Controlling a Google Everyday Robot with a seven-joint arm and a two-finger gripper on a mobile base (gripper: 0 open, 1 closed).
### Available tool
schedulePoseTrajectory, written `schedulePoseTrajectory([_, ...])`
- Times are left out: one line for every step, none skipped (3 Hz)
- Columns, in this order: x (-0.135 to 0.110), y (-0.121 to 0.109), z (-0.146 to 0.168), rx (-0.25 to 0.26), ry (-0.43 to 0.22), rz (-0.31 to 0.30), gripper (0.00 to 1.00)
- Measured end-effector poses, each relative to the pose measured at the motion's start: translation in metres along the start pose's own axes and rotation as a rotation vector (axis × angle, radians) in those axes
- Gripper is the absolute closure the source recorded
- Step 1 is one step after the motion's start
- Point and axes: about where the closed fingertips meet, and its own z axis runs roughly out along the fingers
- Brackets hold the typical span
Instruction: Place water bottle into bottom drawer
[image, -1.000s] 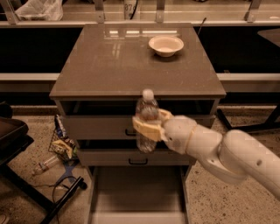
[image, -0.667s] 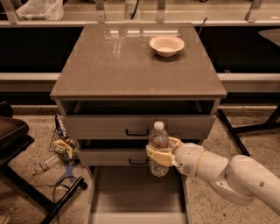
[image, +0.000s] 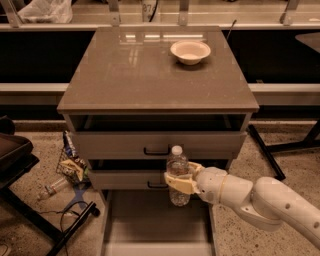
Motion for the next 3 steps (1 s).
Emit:
schedulePoseTrajectory([0.060, -0.017, 0.018, -0.125, 0.021, -0.026, 1.00])
schedulePoseTrajectory([0.144, -0.024, 0.036, -0.338, 0.043, -0.042, 1.00])
schedulePoseTrajectory([0.190, -0.014, 0.039, -0.485, 0.041, -0.031, 1.00])
